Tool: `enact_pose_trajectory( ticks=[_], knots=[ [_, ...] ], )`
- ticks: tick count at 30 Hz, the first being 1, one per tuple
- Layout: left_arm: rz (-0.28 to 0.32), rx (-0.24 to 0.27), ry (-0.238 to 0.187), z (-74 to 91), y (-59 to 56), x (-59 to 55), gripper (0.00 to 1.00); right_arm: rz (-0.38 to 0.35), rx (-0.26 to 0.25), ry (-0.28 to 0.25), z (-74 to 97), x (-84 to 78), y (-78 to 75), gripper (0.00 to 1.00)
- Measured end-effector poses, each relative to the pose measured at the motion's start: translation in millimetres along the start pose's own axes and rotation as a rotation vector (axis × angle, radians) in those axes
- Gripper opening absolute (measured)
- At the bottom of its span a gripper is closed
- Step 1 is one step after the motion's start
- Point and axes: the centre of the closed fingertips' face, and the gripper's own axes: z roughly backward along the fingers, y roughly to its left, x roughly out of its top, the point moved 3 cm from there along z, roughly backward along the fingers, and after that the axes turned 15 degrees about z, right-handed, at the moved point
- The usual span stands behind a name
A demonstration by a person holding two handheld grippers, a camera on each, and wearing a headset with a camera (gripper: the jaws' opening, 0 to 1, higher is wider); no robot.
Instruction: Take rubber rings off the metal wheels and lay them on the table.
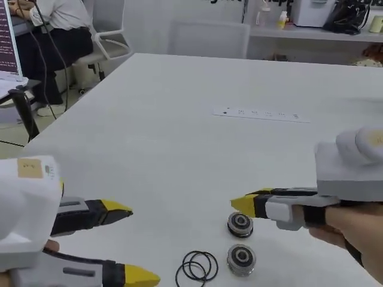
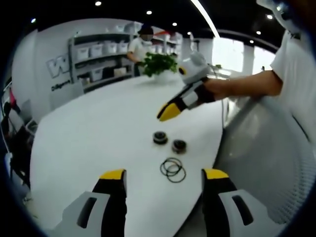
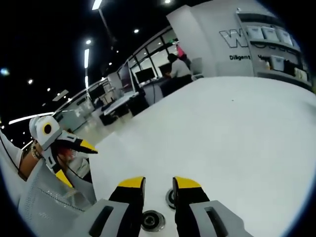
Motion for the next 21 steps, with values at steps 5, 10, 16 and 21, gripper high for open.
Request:
enact_pose_trajectory(
  ticks=[5, 10, 16, 21],
  knots=[
    [-0.079, -0.016, -0.037, -0.3, -4.4, 32.8, 0.63, -0.004, -0.029, 0.011, 3.3, -2.7, -6.3, 0.20],
    [-0.141, -0.045, -0.072, -10.8, -8.5, 63.9, 0.62, -0.014, -0.055, 0.034, 5.0, -8.6, -12.8, 0.20],
    [-0.197, -0.043, -0.061, -27.0, -6.4, 84.1, 0.59, -0.026, -0.072, 0.052, 6.7, -14.7, -17.1, 0.19],
    [-0.214, -0.056, -0.086, -42.8, -6.4, 105.3, 0.57, -0.031, -0.082, 0.055, 8.1, -18.1, -20.2, 0.20]
  ],
)
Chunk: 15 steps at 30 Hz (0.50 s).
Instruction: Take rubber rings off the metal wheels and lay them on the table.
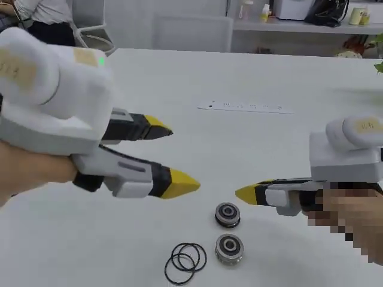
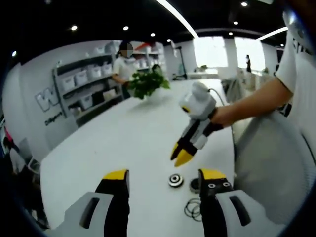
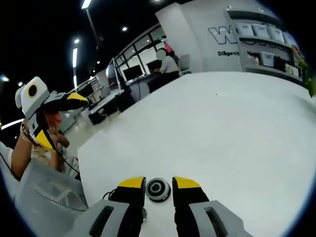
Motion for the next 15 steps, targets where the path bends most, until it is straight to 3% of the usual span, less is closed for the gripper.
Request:
enact_pose_trajectory(
  ticks=[4, 7, 10, 13, 15],
  knots=[
    [-0.032, -0.040, -0.029, -13.9, -1.7, 12.7, 0.56, 0.012, 0.000, -0.007, 1.2, -0.4, -1.9, 0.20],
    [-0.037, -0.079, -0.045, -23.6, -2.4, 15.9, 0.53, 0.027, 0.010, -0.010, 1.3, -1.1, -1.5, 0.21],
    [-0.048, -0.110, -0.019, -36.1, -0.4, 9.5, 0.51, 0.051, 0.029, -0.001, 1.2, -3.6, 0.4, 0.21],
    [-0.060, -0.120, 0.006, -45.6, 1.8, 0.7, 0.51, 0.123, 0.051, 0.028, 0.8, -10.7, 2.0, 0.22],
    [-0.062, -0.139, 0.009, -50.7, 2.5, -6.4, 0.50, 0.118, 0.064, 0.030, 0.4, -13.6, 2.6, 0.22]
  ],
)
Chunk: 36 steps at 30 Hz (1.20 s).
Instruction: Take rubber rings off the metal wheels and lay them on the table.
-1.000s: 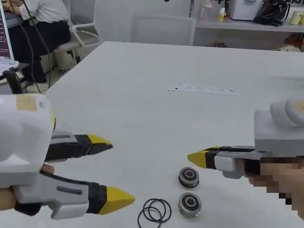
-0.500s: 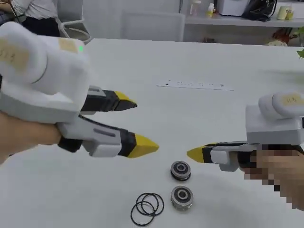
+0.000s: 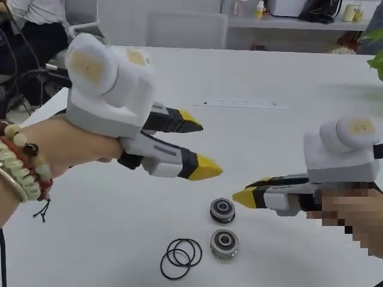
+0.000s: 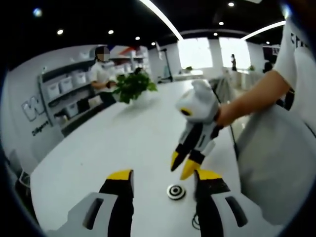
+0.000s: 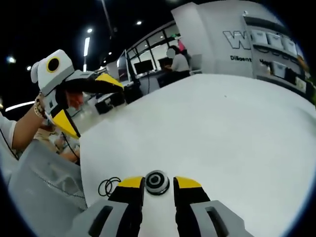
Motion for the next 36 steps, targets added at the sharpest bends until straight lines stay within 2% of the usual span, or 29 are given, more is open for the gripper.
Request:
enact_pose_trajectory(
  ticks=[2, 6, 12, 14, 20, 22, 26, 31, 36],
  knots=[
    [0.021, -0.013, 0.006, -3.5, 2.0, -7.6, 0.48, -0.012, 0.007, 0.007, -0.3, -3.7, -2.5, 0.22],
    [0.012, -0.004, 0.027, -9.4, 7.2, -21.0, 0.45, -0.003, 0.002, 0.016, 0.2, -6.6, -5.4, 0.22],
    [0.028, -0.014, 0.012, -19.9, 9.7, -29.6, 0.41, 0.013, 0.019, 0.015, -3.9, -6.2, -4.7, 0.23],
    [0.029, -0.019, 0.020, -25.8, 9.0, -34.2, 0.39, 0.030, 0.025, 0.019, -6.1, -7.0, -3.3, 0.23],
    [0.036, -0.042, 0.051, -47.4, 6.2, -48.9, 0.36, 0.096, 0.046, 0.095, -12.7, -21.5, -2.8, 0.23],
    [0.025, -0.042, 0.057, -52.0, 5.9, -53.9, 0.36, 0.110, 0.057, 0.107, -14.0, -24.3, -2.0, 0.22],
    [0.017, -0.037, 0.092, -60.3, 8.4, -70.7, 0.34, 0.139, 0.077, 0.125, -18.3, -29.6, -2.1, 0.22],
    [0.060, -0.063, 0.092, -68.5, 4.8, -76.5, 0.29, 0.146, 0.095, 0.135, -24.5, -33.5, -2.3, 0.21],
    [0.037, -0.078, 0.117, -76.5, 3.8, -84.5, 0.20, 0.172, 0.100, 0.136, -27.3, -34.9, -1.4, 0.21]
  ],
)
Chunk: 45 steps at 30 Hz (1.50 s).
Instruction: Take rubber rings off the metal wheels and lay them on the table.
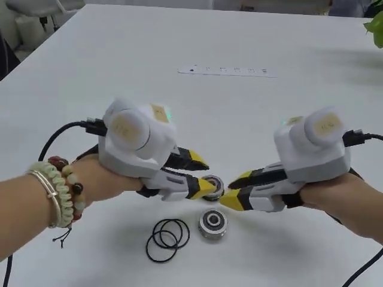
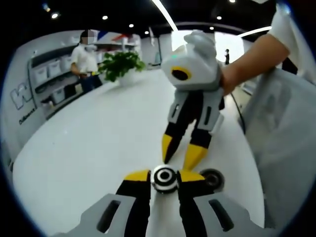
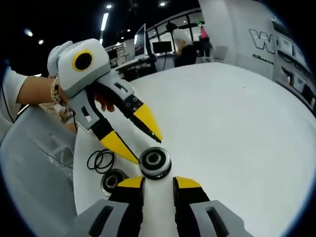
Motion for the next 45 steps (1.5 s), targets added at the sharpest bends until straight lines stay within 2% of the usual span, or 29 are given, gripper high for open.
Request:
enact_pose_trajectory(
  ticks=[4, 7, 9, 18, 23, 26, 31, 33, 36, 45],
  knots=[
    [0.032, 0.010, 0.007, -5.6, 4.1, -4.0, 0.17, 0.004, -0.001, 0.000, 0.0, 0.9, 0.6, 0.20],
    [0.068, 0.000, -0.006, -8.1, 2.8, -2.9, 0.16, 0.004, 0.000, -0.005, 0.1, 1.2, 0.9, 0.19],
    [0.085, -0.002, 0.003, -8.8, 2.2, -4.9, 0.16, 0.009, -0.001, -0.007, 0.3, 1.6, 1.3, 0.18],
    [0.077, 0.004, -0.001, -10.7, -1.9, -7.6, 0.15, 0.052, 0.012, 0.010, -1.3, 3.3, 4.9, 0.16],
    [0.086, -0.003, -0.002, -8.2, -4.4, -8.2, 0.15, 0.090, 0.026, 0.021, -0.4, 3.1, 6.8, 0.11],
    [0.090, -0.006, -0.003, -7.0, -5.3, -9.1, 0.15, 0.111, 0.016, 0.032, 0.9, 1.8, 4.9, 0.02],
    [0.098, -0.005, -0.013, -5.3, -6.2, -9.5, 0.14, 0.111, 0.013, 0.039, 0.4, 2.2, 5.1, 0.01],
    [0.091, -0.005, -0.012, -4.3, -6.4, -9.5, 0.14, 0.096, 0.003, 0.042, 0.4, 2.1, 4.2, 0.00],
    [0.083, -0.005, -0.010, -3.5, -6.4, -9.8, 0.14, 0.036, -0.002, 0.039, 0.5, 0.6, 2.2, 0.00],
    [0.065, -0.001, -0.004, -1.9, -5.5, -9.5, 0.14, -0.092, -0.022, 0.002, 4.9, 1.3, -3.5, 0.00]
  ],
)
